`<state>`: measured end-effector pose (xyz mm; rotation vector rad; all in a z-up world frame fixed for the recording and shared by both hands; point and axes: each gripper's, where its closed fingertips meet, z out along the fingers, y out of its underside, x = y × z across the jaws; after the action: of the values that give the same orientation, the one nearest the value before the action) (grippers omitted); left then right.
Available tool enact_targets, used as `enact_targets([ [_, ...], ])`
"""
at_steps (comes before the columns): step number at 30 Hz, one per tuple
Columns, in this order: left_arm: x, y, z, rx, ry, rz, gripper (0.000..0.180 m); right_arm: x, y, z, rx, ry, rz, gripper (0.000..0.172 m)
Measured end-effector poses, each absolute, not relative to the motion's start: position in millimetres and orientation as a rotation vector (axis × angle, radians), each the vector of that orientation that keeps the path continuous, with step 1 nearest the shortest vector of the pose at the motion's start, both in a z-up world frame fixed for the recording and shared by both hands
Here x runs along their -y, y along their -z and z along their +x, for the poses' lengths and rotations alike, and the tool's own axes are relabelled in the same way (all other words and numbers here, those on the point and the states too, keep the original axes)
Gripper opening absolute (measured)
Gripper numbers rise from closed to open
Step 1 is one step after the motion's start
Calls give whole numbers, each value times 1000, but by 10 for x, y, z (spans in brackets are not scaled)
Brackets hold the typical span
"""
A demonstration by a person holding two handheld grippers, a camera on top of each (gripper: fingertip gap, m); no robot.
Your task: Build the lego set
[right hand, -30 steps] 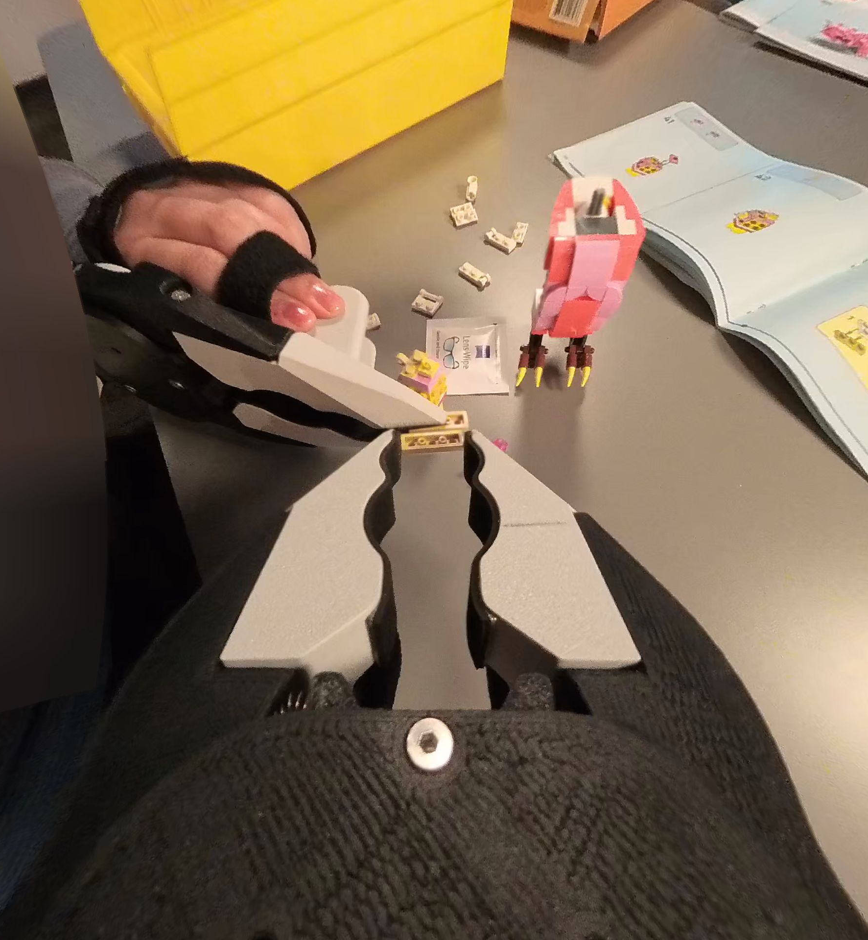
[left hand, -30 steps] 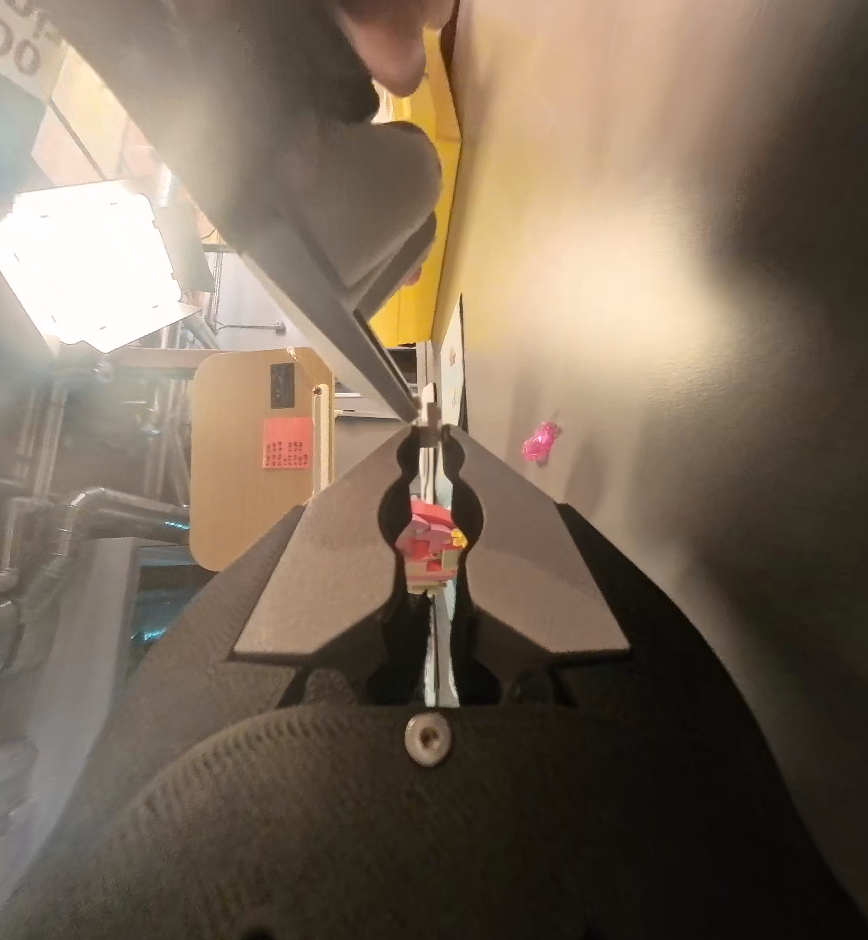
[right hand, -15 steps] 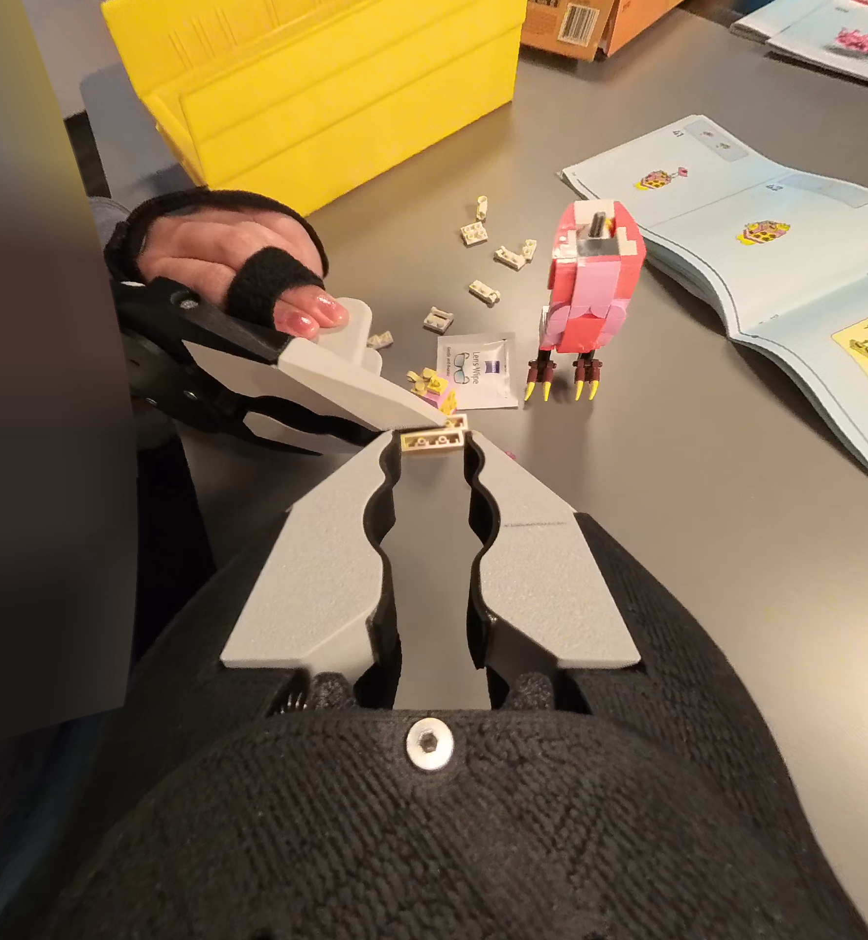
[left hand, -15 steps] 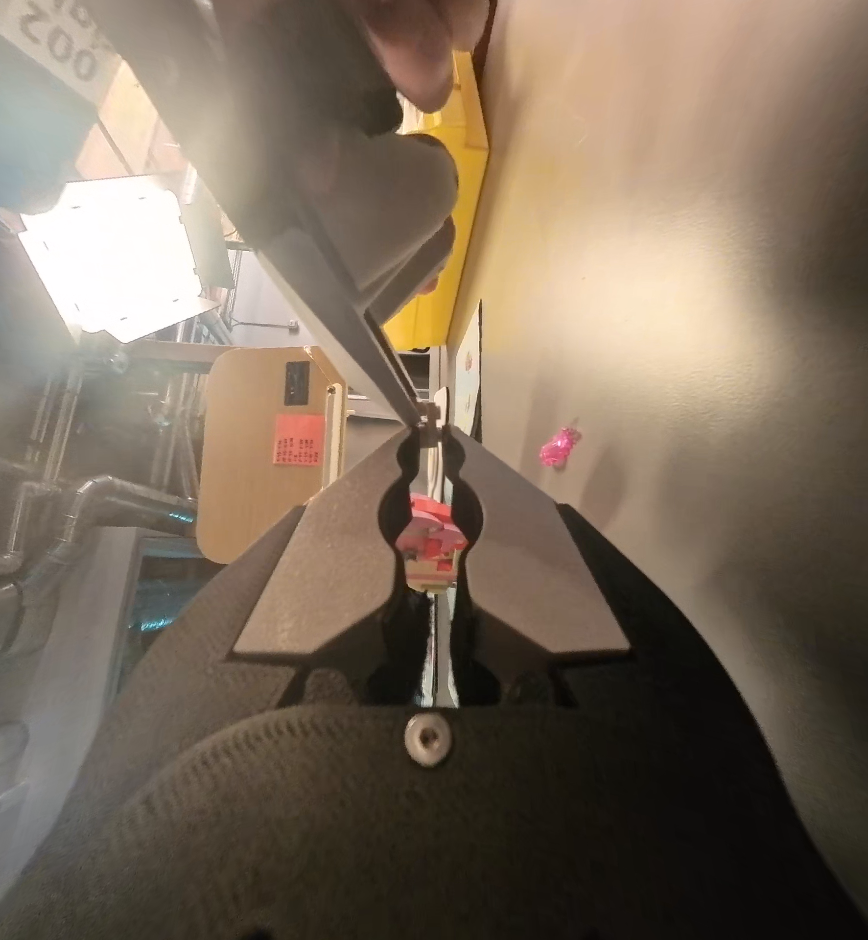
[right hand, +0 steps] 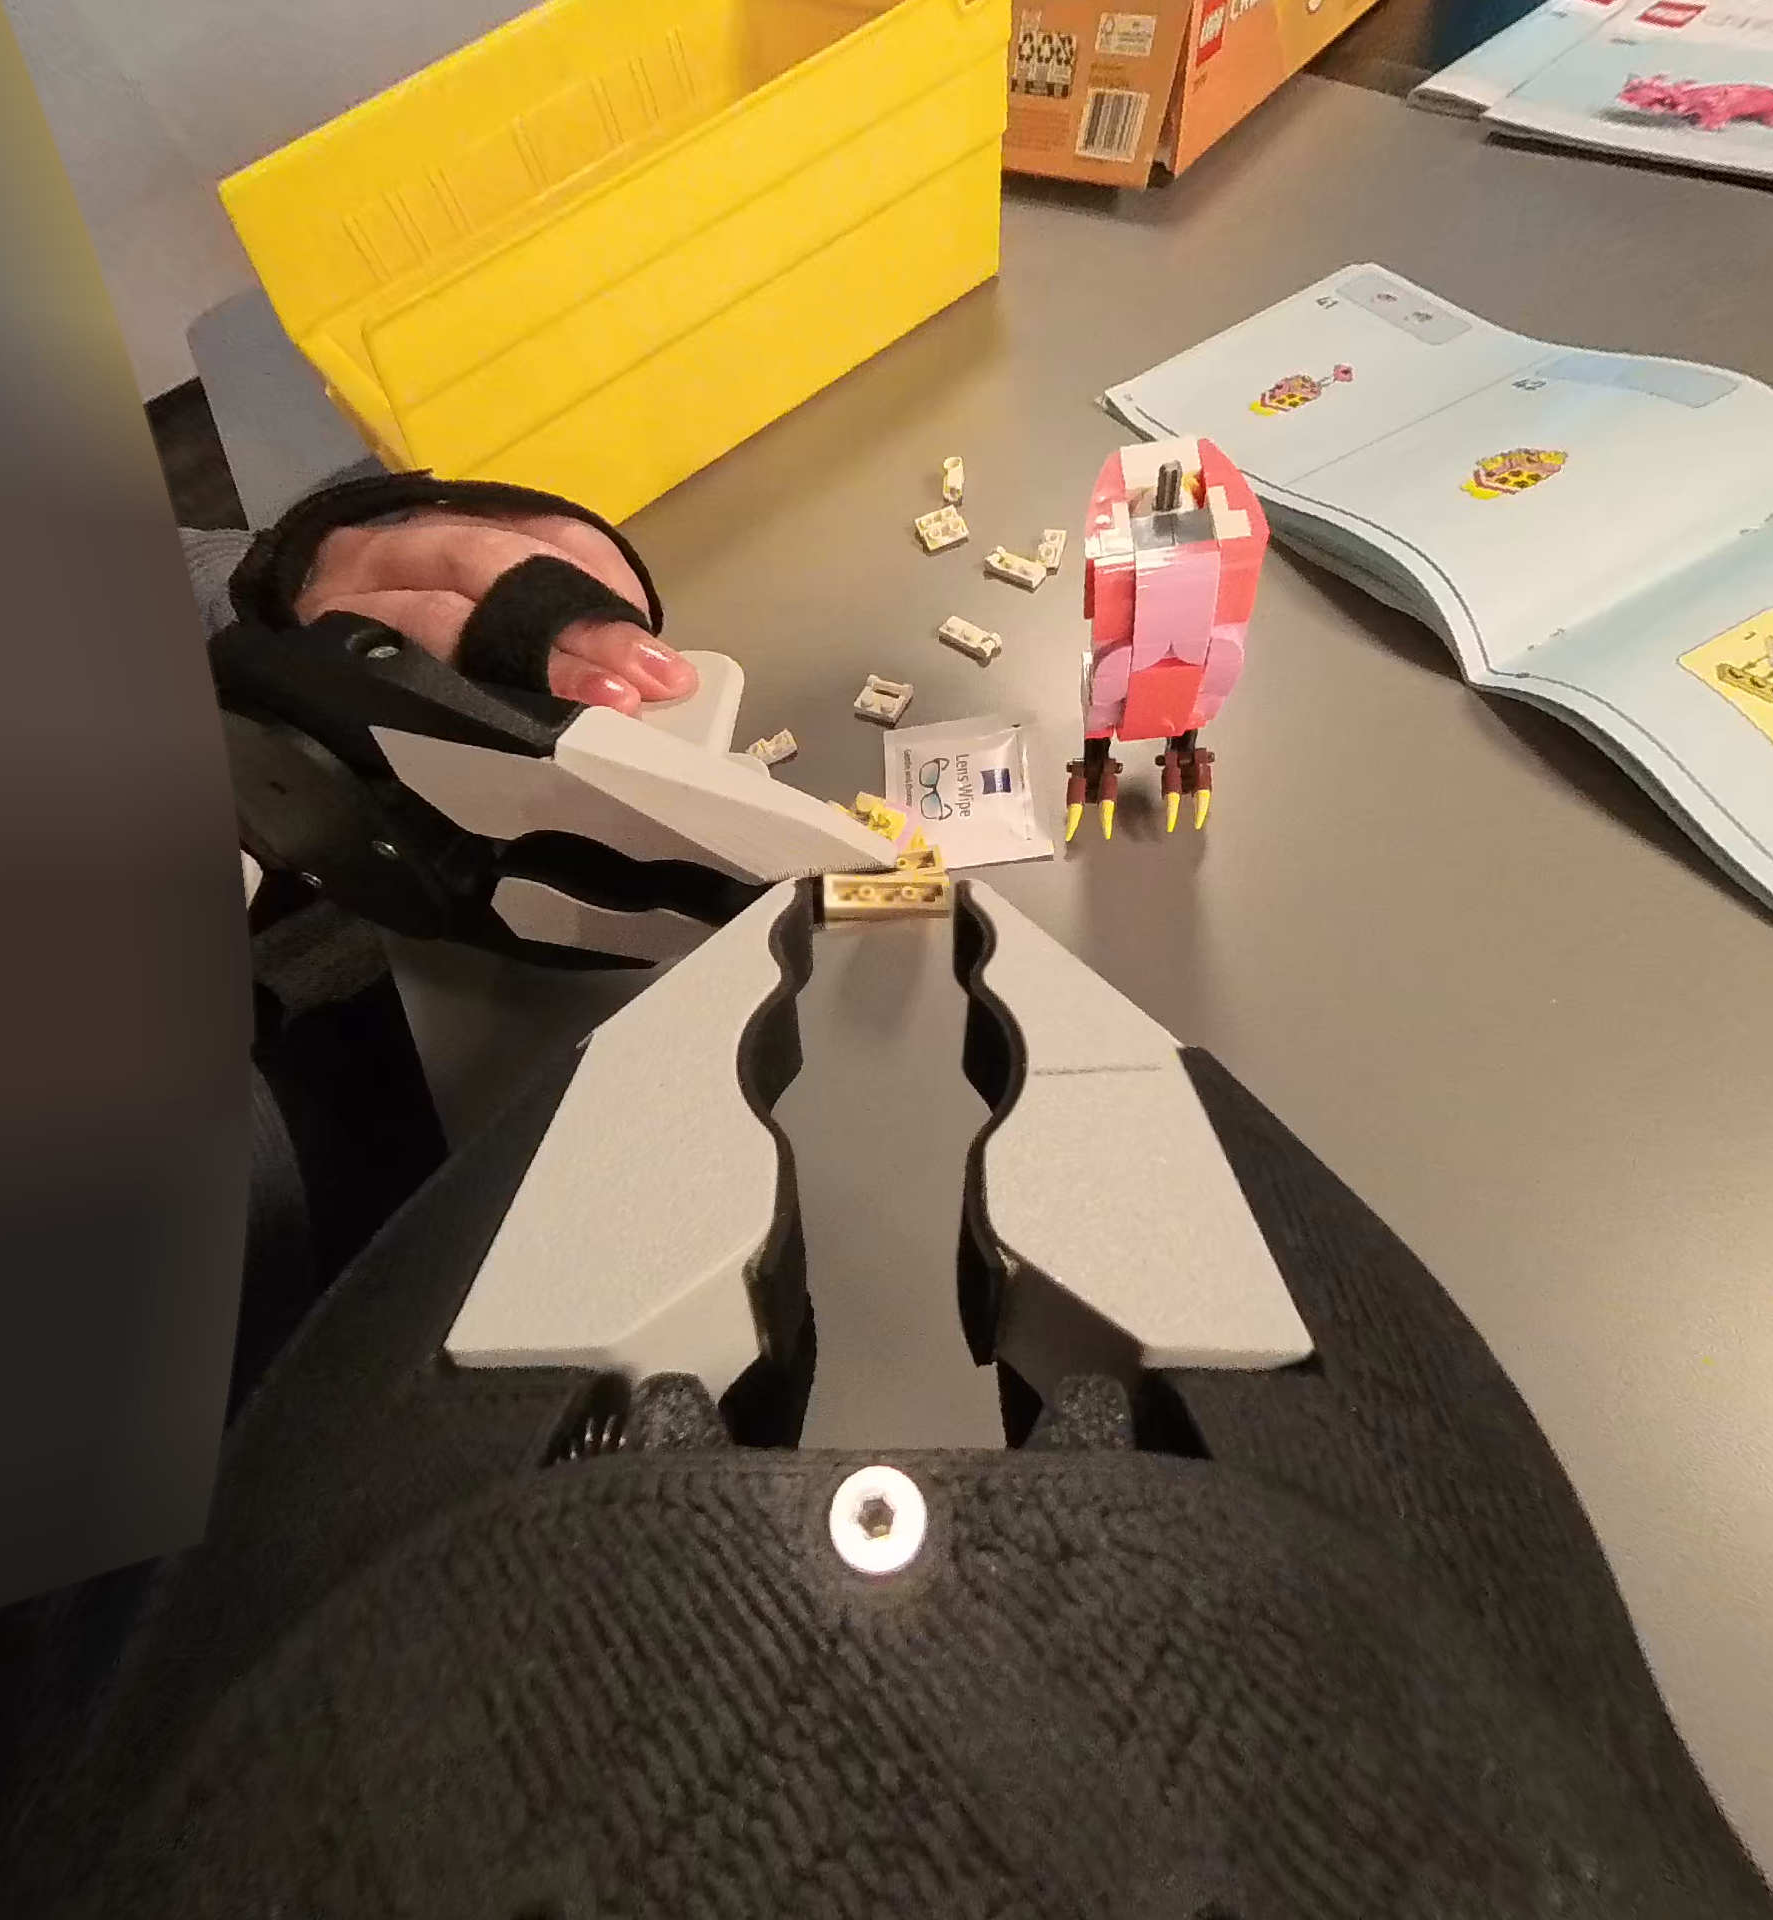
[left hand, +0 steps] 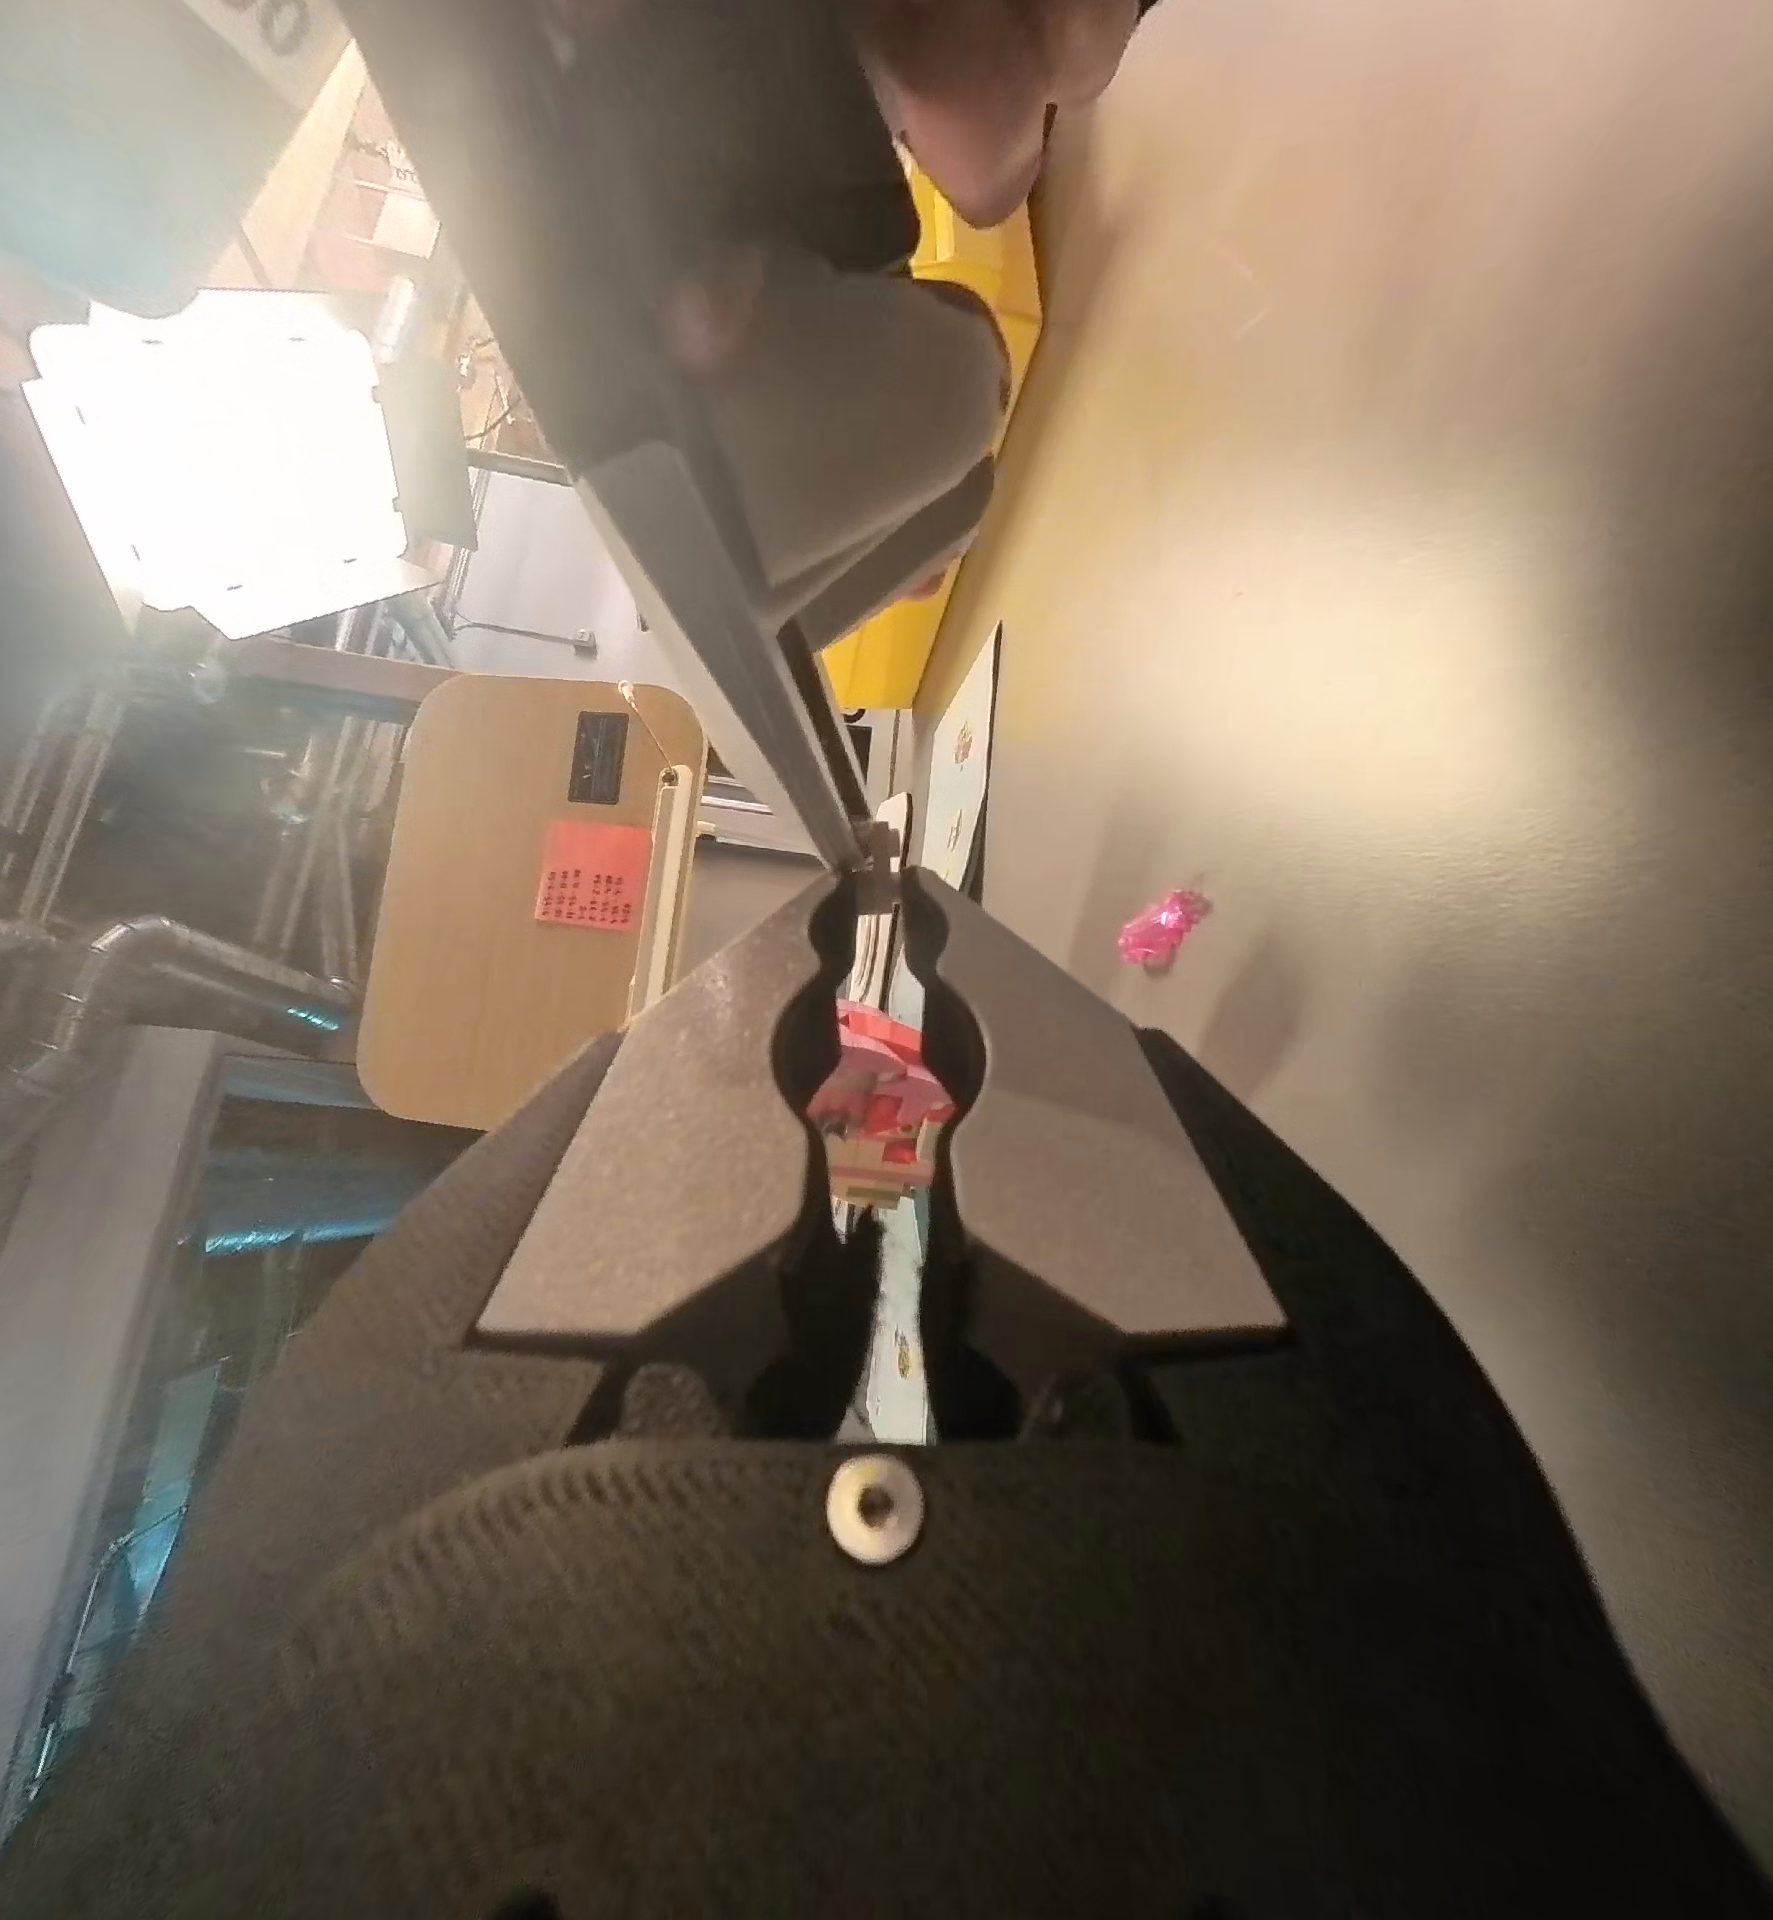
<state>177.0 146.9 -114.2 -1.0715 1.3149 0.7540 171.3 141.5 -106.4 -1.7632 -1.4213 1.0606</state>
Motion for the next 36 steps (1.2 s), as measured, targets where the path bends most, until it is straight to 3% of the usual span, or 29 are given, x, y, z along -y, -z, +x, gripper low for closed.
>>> enact_targets([
  [8,-1467,1138,1777,-1314,-729,-1084,6,-1418,1041,1706,1422,-1056,-1742,28],
  [13,-1466,1135,1782,-1313,-718,-1091,6,-1341,896,1709,1464,-1077,-1597,46],
  [16,-1476,1132,1769,-1307,-703,-1107,6,-1332,879,1754,1579,-843,-1391,54],
  [22,-1478,1139,1774,-1309,-690,-1115,6,-1413,999,1760,1768,-19,-917,41],
  [36,-1455,1141,1784,-1298,-611,-1160,7,-1374,1157,1689,1804,275,-686,10],
])
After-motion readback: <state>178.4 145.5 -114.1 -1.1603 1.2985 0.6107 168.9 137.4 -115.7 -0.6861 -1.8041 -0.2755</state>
